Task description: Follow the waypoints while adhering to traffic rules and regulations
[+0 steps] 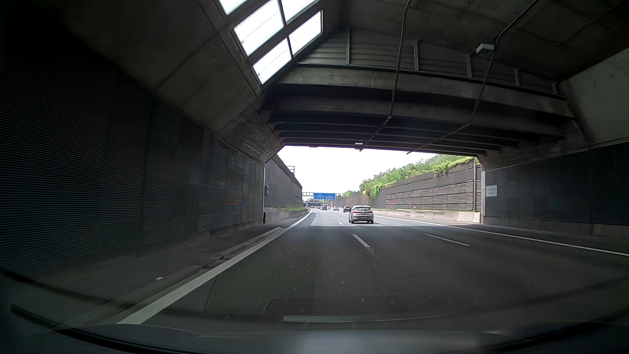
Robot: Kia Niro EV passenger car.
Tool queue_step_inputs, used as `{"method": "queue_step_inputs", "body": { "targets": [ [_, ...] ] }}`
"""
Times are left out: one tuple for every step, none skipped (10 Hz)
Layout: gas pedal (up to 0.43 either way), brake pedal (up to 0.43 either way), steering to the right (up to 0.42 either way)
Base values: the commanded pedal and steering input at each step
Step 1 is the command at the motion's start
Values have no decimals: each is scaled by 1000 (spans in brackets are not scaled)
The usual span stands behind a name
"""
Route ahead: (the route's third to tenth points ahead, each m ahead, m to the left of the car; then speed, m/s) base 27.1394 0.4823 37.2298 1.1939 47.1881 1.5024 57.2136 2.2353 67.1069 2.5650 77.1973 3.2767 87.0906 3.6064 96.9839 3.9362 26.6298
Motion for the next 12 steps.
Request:
{"method": "queue_step_inputs", "body": {
  "targets": [
    [169, 0, 4],
    [169, 0, 4],
    [169, 0, 4],
    [157, 0, 4],
    [150, 0, 4],
    [138, 0, 4],
    [138, 0, 4],
    [138, 0, 3],
    [138, 0, 3],
    [138, 0, 3],
    [130, 0, 3],
    [110, 0, 2]
  ]
}}
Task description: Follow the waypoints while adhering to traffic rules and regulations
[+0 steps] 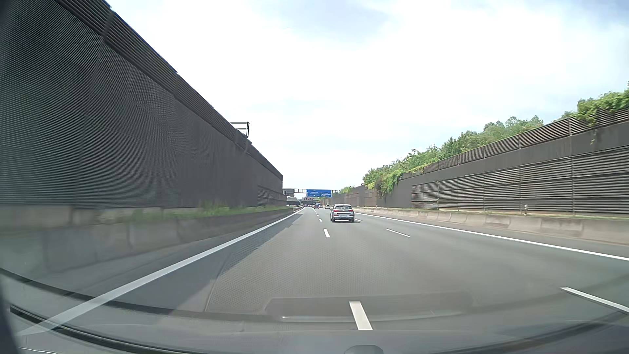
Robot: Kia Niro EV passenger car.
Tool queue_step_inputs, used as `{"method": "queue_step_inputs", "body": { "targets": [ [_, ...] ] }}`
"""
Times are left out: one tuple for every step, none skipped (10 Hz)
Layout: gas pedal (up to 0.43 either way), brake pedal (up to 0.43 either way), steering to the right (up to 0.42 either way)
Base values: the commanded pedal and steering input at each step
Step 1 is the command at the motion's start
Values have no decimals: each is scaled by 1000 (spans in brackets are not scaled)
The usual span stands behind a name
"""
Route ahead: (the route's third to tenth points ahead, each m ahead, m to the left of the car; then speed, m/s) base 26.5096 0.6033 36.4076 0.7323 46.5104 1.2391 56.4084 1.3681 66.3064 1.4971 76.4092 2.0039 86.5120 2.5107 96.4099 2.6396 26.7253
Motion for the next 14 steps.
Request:
{"method": "queue_step_inputs", "body": {
  "targets": [
    [59, 0, 3],
    [0, 0, 2],
    [0, 0, 3],
    [0, 0, 1],
    [0, 0, 0],
    [0, 0, -2],
    [0, 0, -3],
    [0, 0, -3],
    [0, 0, -4],
    [0, 0, -4],
    [28, 0, -4],
    [39, 0, -4],
    [39, 0, -4],
    [39, 0, -4]
  ]
}}
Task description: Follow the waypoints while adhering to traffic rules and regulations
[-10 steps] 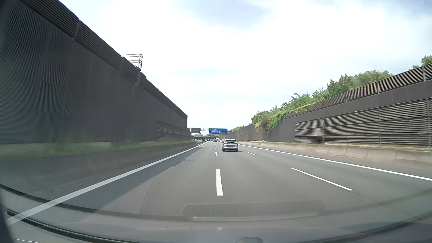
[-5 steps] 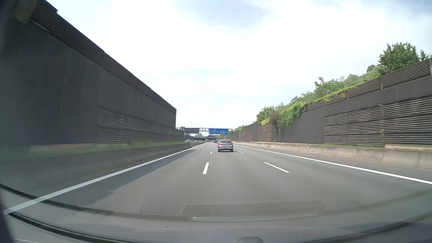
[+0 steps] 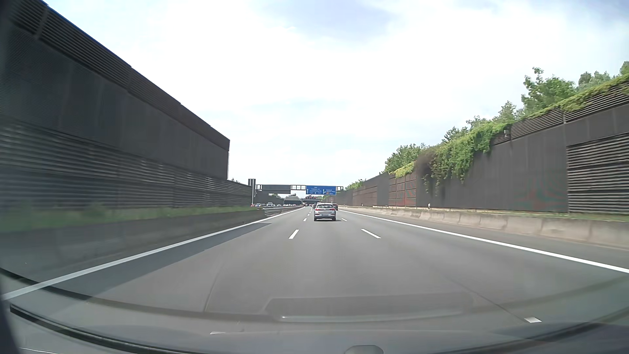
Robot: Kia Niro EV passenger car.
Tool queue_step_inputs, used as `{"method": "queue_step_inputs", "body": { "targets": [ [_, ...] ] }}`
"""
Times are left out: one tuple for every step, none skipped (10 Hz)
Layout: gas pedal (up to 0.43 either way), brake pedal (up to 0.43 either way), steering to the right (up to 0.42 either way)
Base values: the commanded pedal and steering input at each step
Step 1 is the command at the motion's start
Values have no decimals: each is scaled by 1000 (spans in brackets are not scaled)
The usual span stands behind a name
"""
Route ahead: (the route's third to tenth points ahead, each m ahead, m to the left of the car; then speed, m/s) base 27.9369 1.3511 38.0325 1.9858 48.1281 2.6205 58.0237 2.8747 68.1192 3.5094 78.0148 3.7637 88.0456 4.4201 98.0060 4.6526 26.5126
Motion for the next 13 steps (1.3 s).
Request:
{"method": "queue_step_inputs", "body": {
  "targets": [
    [39, 0, -4],
    [39, 0, -4],
    [39, 0, -4],
    [39, 0, -4],
    [39, 0, -4],
    [28, 0, -4],
    [20, 0, -4],
    [20, 0, -4],
    [20, 0, -5],
    [20, 0, -5],
    [20, 0, -5],
    [20, 0, -5],
    [20, 0, -5]
  ]
}}
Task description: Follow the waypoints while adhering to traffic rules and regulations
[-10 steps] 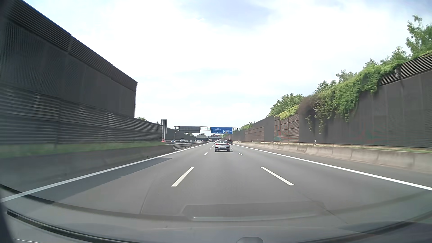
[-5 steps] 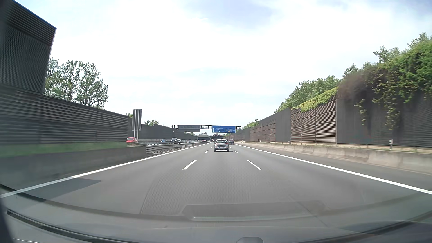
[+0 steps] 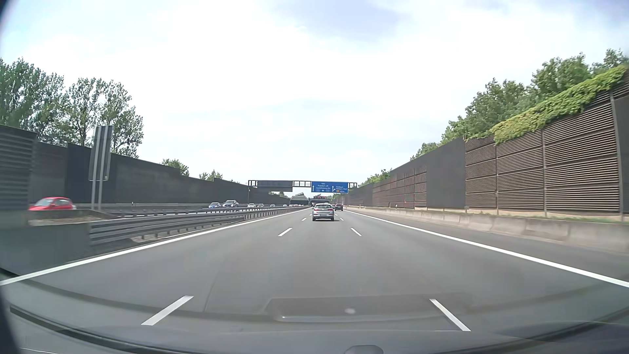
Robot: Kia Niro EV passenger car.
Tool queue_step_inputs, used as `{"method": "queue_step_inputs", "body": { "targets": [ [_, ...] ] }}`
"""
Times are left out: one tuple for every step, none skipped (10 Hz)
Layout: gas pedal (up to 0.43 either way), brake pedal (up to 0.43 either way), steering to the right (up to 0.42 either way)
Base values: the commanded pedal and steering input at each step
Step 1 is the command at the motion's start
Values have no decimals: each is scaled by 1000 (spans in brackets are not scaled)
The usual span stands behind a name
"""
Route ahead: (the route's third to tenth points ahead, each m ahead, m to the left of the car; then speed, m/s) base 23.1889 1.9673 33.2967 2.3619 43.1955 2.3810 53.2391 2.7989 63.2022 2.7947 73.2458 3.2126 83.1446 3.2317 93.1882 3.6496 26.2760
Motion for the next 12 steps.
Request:
{"method": "queue_step_inputs", "body": {
  "targets": [
    [20, 0, -5],
    [28, 0, -5],
    [47, 0, -5],
    [79, 0, -4],
    [79, 0, -4],
    [79, 0, -3],
    [130, 0, -3],
    [138, 0, -3],
    [138, 0, -2],
    [130, 0, -2],
    [130, 0, -1],
    [130, 0, -1]
  ]
}}
